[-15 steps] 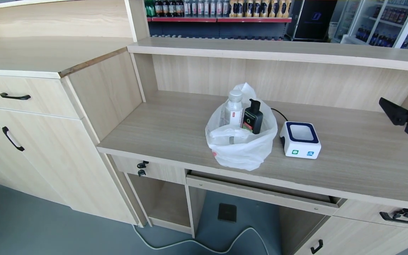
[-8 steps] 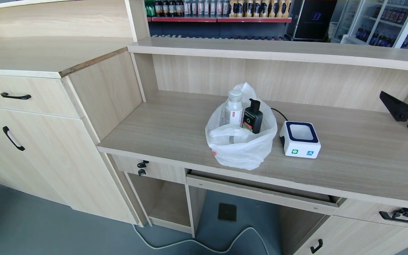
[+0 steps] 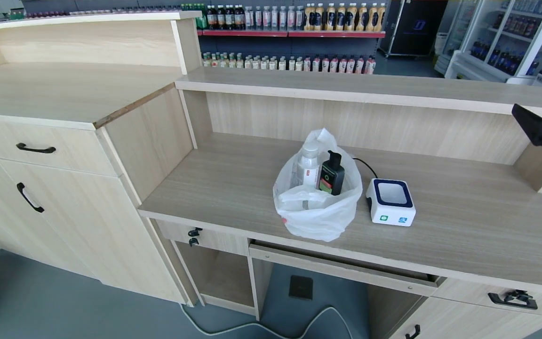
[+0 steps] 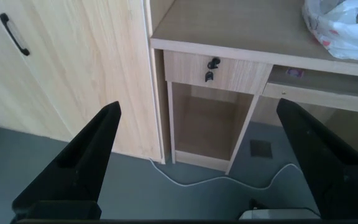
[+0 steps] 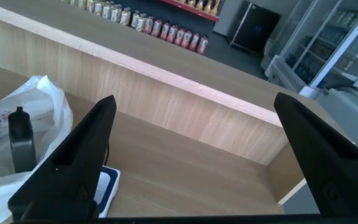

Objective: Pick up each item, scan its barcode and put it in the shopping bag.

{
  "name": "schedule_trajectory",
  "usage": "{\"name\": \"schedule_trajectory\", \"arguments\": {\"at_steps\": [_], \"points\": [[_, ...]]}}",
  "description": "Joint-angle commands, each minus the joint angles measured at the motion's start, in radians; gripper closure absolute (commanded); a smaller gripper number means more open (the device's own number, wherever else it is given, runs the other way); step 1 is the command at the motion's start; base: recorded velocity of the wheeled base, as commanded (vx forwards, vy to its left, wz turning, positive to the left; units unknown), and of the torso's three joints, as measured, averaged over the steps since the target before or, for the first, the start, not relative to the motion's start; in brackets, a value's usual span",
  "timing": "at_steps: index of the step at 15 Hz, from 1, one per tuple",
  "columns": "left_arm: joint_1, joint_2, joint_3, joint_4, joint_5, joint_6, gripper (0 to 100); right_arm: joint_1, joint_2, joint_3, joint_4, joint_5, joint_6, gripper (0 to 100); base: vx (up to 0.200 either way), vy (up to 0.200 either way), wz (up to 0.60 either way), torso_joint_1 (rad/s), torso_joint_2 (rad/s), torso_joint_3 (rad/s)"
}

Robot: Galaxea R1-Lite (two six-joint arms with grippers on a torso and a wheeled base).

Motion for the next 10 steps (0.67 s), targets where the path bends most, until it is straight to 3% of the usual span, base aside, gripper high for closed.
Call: {"name": "schedule_trajectory", "arguments": {"at_steps": [1, 6, 7, 10], "points": [[0.000, 0.000, 0.000, -0.001, 0.000, 0.000, 0, -0.006, 0.002, -0.003, 0.014, -0.004, 0.019, 0, 0.000, 0.000, 0.00, 0.305, -0.56, -0.261], [0.000, 0.000, 0.000, -0.001, 0.000, 0.000, 0, -0.112, -0.018, 0.067, 0.057, -0.001, 0.083, 0, 0.000, 0.000, -0.60, 0.331, -0.60, -0.272], [0.000, 0.000, 0.000, -0.001, 0.000, 0.000, 0, -0.118, -0.016, 0.075, 0.056, -0.005, 0.083, 0, 0.000, 0.000, -0.60, 0.159, -0.32, -0.134], [0.000, 0.000, 0.000, -0.001, -0.001, 0.000, 0, -0.118, -0.001, 0.138, 0.048, -0.065, 0.075, 0, 0.000, 0.000, 0.00, 0.019, -0.02, -0.015]]}}
